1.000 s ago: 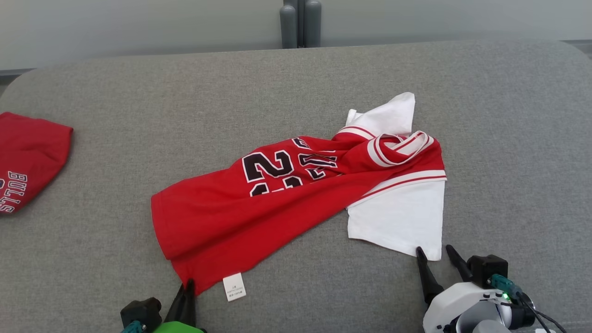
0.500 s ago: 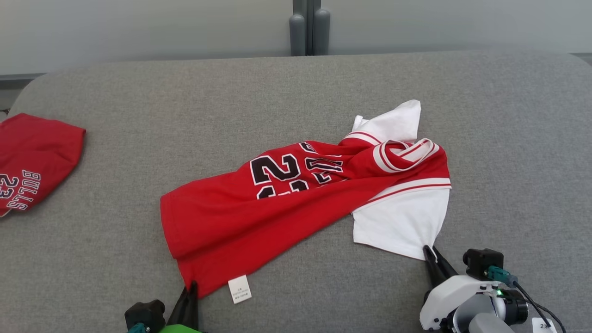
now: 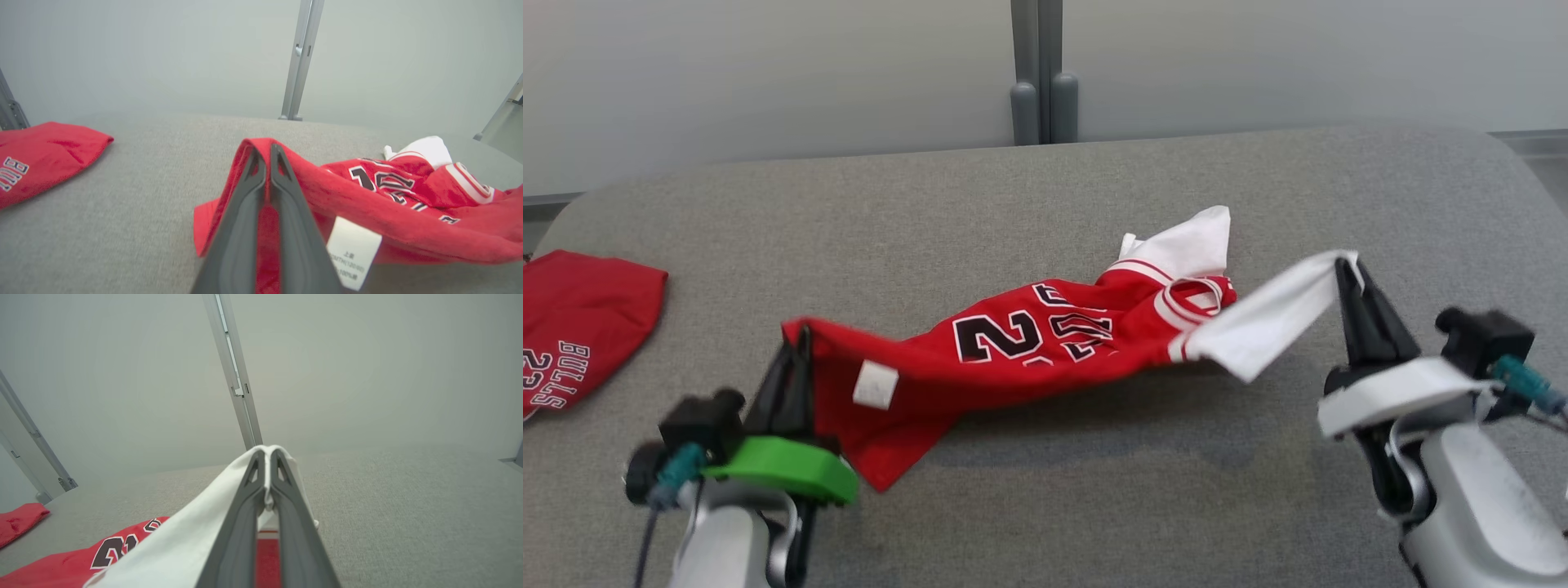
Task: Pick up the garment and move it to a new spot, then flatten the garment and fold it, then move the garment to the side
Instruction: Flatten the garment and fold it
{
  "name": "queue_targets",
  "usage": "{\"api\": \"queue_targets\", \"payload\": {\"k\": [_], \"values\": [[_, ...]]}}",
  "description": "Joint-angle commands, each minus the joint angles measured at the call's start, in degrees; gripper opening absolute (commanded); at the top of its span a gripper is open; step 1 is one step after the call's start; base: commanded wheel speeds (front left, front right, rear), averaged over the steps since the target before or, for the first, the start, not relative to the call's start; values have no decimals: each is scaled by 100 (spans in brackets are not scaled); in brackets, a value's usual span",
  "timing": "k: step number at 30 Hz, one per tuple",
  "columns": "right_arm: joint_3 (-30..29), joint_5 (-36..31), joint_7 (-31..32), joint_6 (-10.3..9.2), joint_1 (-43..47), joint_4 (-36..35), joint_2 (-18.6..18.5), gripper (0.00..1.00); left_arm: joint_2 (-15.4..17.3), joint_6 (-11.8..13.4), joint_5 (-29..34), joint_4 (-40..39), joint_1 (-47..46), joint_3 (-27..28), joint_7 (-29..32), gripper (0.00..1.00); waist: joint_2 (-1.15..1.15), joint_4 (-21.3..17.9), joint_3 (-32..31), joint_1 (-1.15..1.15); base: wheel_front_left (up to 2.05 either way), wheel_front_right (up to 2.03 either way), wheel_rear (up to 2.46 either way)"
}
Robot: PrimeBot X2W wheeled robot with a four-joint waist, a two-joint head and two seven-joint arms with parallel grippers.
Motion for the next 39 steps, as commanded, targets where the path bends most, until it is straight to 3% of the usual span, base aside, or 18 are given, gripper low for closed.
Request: {"api": "queue_targets", "payload": {"k": [1, 7, 13, 19, 23, 30, 34, 39], "values": [[7, 21, 2, -6, -255, -104, -101, 0, 116, -22, 55, -72, -294, 35, -1, 0, 0, -10, 182, 0, 0, 0, 0], [175, 69, 126, -6, -1907, -240, -754, 0, 659, -57, 130, -105, -2142, -197, 164, 0, 0, -7, 1051, 0, 0, 0, 0], [126, 200, 643, -6, -4168, 92, -1094, 0, 1040, -62, 145, 261, -4471, -772, 672, 0, 0, 61, 2309, 0, 0, 0, 0], [209, -628, 714, -7, -6476, 899, -1498, 0, 1160, 26, 571, 1155, -6795, -974, 562, 0, 0, 136, 3053, 0, 0, 0, 0], [38, -1193, 242, -8, -7619, 1563, -1484, 0, 1151, 236, 890, 1950, -7917, -1064, 219, 0, 0, 148, 3128, 0, 0, 0, 0], [-191, -1430, -2, -8, -7917, 1824, -1486, 0, 1082, 276, 839, 2416, -7805, -1064, 6, 0, 0, 204, 3139, 0, 0, 0, 0], [-149, -1019, -4, -9, -7318, 1518, -1520, 0, 1030, 302, 653, 2386, -7233, -929, -2, 0, 0, 123, 3298, 0, 0, 0, 0], [175, -190, -4, -9, -5743, 763, -1708, 0, 957, 278, 365, 2175, -5817, -605, 2, 0, 0, -17, 3254, 0, 0, 0, 0]]}}
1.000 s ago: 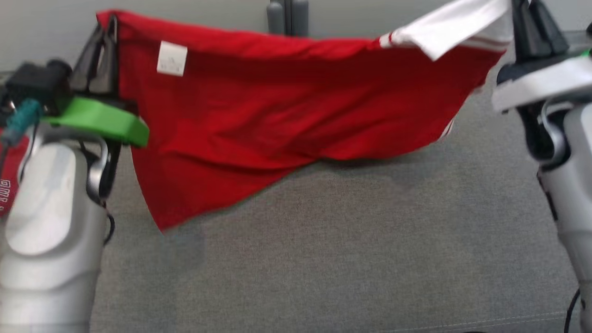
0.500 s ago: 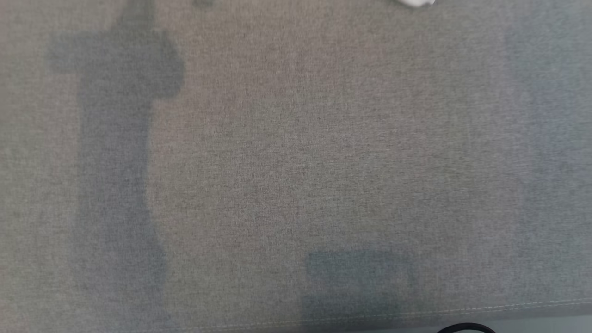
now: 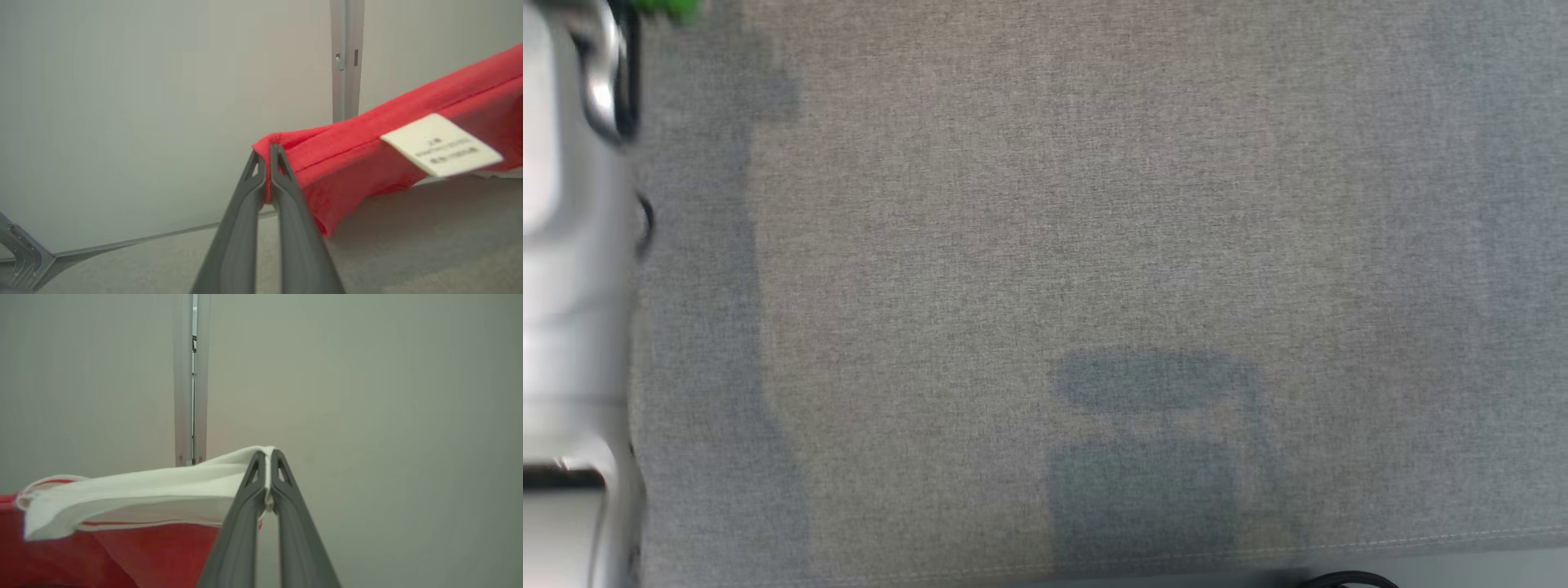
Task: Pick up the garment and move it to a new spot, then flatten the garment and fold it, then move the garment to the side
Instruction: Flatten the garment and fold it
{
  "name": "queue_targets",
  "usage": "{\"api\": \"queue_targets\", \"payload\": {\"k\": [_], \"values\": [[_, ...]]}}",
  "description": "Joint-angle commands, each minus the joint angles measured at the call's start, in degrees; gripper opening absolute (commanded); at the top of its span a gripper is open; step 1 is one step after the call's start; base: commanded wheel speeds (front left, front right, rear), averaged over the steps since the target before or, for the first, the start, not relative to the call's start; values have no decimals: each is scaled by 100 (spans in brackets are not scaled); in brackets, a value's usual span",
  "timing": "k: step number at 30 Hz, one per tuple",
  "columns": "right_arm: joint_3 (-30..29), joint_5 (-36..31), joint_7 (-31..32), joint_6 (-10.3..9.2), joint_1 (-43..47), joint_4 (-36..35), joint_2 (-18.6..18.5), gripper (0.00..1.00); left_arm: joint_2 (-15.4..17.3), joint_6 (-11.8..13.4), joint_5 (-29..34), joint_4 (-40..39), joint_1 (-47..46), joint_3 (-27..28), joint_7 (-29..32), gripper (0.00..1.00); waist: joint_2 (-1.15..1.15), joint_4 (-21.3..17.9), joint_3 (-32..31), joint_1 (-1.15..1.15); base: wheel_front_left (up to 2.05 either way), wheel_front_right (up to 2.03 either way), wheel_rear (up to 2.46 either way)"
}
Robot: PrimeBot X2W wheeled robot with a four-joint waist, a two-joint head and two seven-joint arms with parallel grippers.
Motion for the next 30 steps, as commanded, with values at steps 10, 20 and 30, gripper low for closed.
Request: {"api": "queue_targets", "payload": {"k": [10, 20, 30], "values": [[-653, 1117, -21, -19, 4711, -1451, -29, 0, -334, -89, -273, -486, 3717, 807, 6, 0, 0, -326, -1285, -2, 0, 0, 0], [-443, 1388, -21, -20, 6851, -925, 282, 0, -778, -159, -161, -394, 5803, 1396, 26, 0, 0, -545, -2505, -2, 0, 0, 0], [-20, 1358, -21, -19, 7787, -436, 345, 0, -1007, -195, -14, -516, 6883, 1570, 15, 0, 0, -493, -3337, -2, 0, 0, 0]]}}
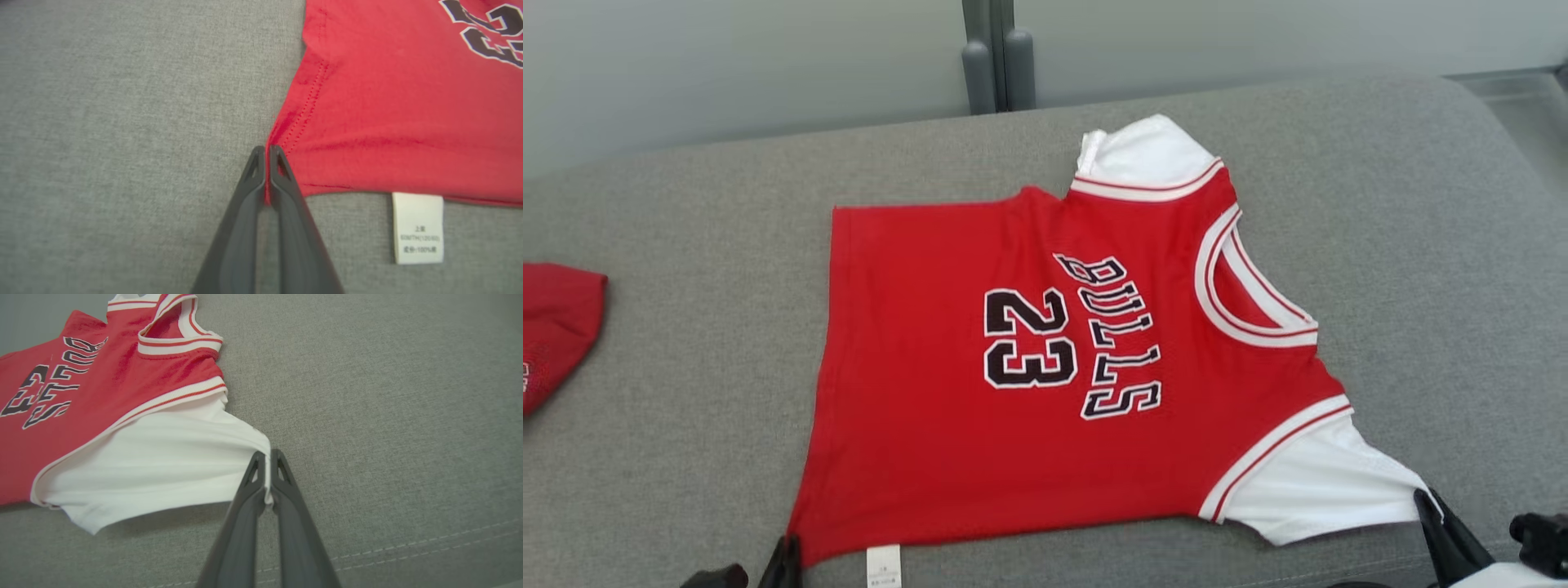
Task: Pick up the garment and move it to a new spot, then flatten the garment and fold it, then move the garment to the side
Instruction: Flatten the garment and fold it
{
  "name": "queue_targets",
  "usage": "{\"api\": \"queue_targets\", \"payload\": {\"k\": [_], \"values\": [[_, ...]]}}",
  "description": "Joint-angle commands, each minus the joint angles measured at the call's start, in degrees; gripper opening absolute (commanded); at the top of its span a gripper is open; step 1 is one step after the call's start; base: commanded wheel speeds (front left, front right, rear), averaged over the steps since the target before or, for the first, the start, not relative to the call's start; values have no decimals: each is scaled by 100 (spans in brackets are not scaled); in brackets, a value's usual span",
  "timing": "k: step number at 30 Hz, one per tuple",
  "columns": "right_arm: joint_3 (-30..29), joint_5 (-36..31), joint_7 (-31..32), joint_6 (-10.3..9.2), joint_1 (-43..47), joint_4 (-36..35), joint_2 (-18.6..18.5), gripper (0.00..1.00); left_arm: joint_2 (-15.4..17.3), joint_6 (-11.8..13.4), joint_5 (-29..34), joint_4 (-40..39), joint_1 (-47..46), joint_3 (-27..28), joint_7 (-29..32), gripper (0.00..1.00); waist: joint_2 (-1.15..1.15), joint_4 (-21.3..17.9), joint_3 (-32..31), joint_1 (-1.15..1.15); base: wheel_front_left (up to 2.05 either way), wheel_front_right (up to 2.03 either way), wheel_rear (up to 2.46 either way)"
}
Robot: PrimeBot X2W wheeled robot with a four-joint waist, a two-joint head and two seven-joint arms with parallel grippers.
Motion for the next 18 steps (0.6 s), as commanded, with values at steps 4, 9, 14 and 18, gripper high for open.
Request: {"api": "queue_targets", "payload": {"k": [4, 9, 14, 18], "values": [[62, 14, -28, -25, 234, 25, -55, 0, 32, 20, -3, -66, 401, 115, 15, 0, 0, -22, -622, 1, 0, 0, 0], [136, 63, -28, -25, 397, -14, -99, 0, 12, -18, 10, -172, 683, 70, 14, 0, 0, 31, -717, 1, 0, 0, 0], [27, 48, -27, -25, 462, -184, -130, 0, 7, -39, -88, -306, 763, -31, 12, 0, 0, 111, -677, 1, 0, 0, 0], [37, -2, -27, -24, 260, -318, -131, 0, 3, -69, -227, -652, 575, -141, 10, 0, 0, 170, -597, 1, 0, 0, 0]]}}
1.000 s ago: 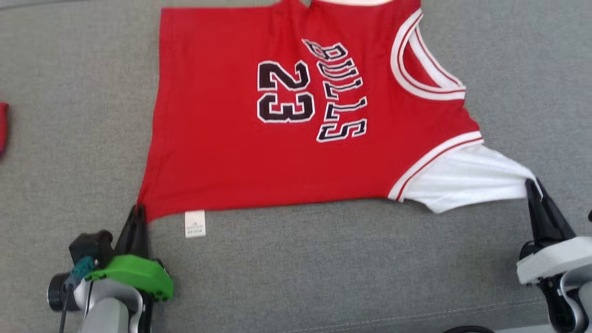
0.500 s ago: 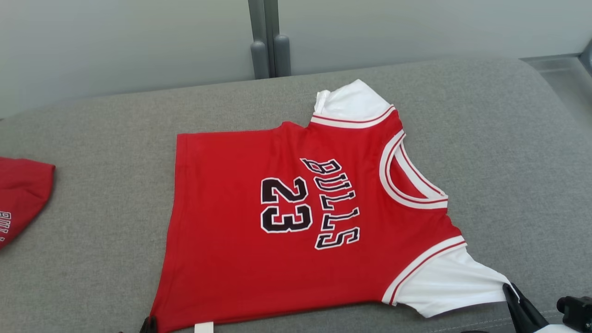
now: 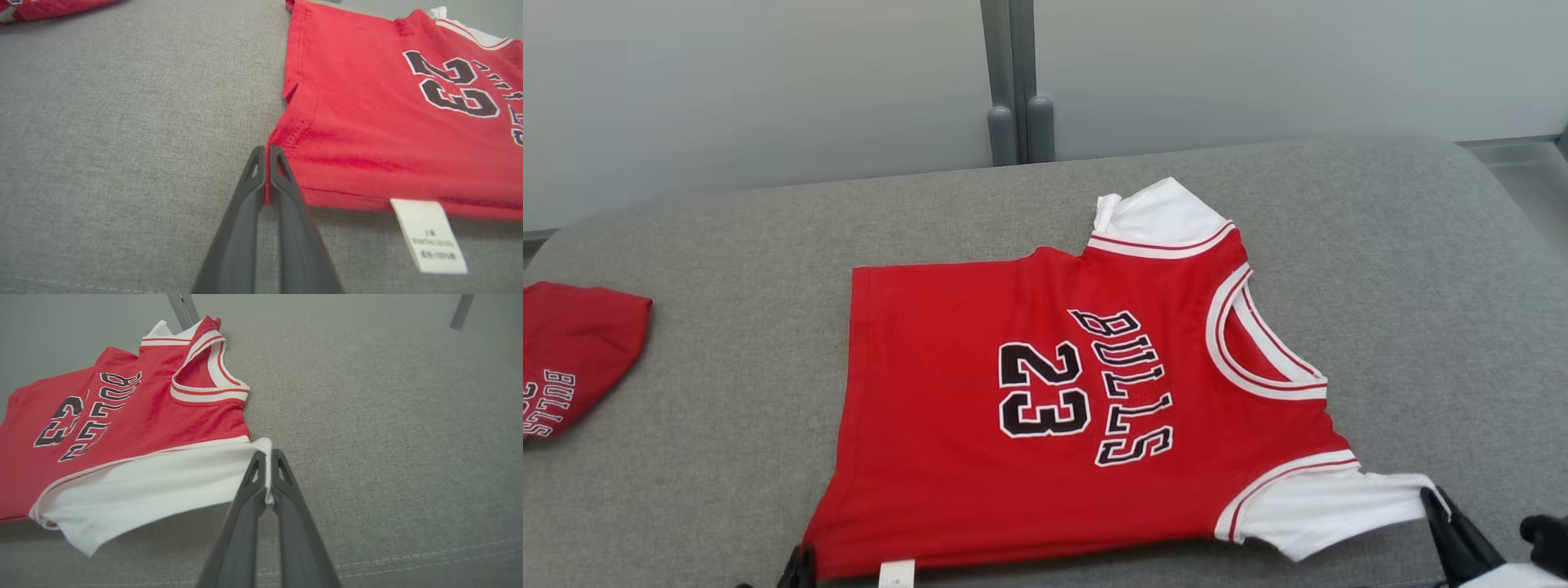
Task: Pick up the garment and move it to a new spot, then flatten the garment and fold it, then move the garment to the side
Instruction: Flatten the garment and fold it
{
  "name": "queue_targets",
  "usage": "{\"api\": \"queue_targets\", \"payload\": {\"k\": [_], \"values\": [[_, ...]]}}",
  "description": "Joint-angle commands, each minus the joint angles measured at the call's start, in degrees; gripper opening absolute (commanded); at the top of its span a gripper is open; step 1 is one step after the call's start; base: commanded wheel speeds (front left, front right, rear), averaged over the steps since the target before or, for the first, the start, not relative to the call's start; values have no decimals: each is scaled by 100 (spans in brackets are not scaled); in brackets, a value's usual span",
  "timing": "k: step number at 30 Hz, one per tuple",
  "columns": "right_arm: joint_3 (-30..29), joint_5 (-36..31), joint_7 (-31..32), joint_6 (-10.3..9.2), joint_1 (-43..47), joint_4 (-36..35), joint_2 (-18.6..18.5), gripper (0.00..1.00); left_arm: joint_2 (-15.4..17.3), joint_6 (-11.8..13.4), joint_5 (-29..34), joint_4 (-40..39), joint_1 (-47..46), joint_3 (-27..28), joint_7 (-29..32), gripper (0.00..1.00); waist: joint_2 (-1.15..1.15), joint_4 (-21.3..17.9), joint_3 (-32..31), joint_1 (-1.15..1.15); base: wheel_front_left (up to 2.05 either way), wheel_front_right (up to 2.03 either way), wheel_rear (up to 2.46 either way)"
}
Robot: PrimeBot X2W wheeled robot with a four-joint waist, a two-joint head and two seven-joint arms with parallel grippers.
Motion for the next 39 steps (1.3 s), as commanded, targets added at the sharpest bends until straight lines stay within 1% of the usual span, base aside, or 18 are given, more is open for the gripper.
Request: {"api": "queue_targets", "payload": {"k": [1, 3, 7, 10, 15, 21, 24, 25, 27, 32, 39], "values": [[-130, -43, -27, -20, -180, 5, -27, 0, 49, -16, -134, -182, -137, -68, 1, 0, 0, 54, 50, 1, 0, 0, 0], [-251, -90, -26, -18, -367, 24, 44, 0, 48, -26, -193, -332, -237, -171, 1, 0, 0, 77, 86, 1, 0, 0, 0], [-146, -264, 21, -17, -913, 221, 50, 0, 46, -29, -79, -421, -548, -337, 1, 0, 0, 109, 194, 1, 0, 0, 0], [-112, -335, 144, -17, -1446, 480, 118, 0, 44, -30, -51, -310, -882, -374, 0, 0, 0, 130, 322, 1, 0, 0, 0], [125, -520, 410, -17, -2258, 991, 181, 0, 44, -32, 85, 220, -1437, -477, 0, 0, 0, 166, 557, 1, 0, 0, 0], [488, -614, 429, -16, -2999, 1535, 200, 0, 44, 0, 114, 620, -2078, -581, 1, 0, 0, 228, 908, 1, 0, 0, 0], [567, -670, 359, -16, -3279, 1819, 204, 0, 43, 100, 82, 703, -2291, -604, 0, 0, 0, 244, 1056, 1, 0, 0, 0], [567, -670, 359, -16, -3279, 1819, 204, 0, 43, 100, 82, 703, -2291, -604, 0, 0, 0, 244, 1056, 1, 0, 0, 0], [658, -697, 286, -16, -3510, 2070, 196, 0, 43, 139, 93, 790, -2439, -650, 1, 0, 0, 254, 1187, 1, 0, 0, 0], [719, -685, 163, -16, -3862, 2421, 180, 0, 43, 215, 62, 797, -2654, -675, 1, 0, 0, 276, 1360, 1, 0, 0, 0], [841, -689, 37, -16, -4224, 2785, 292, 0, 43, 241, 146, 829, -2885, -735, 1, 0, 0, 283, 1520, 1, 0, 0, 0]]}}
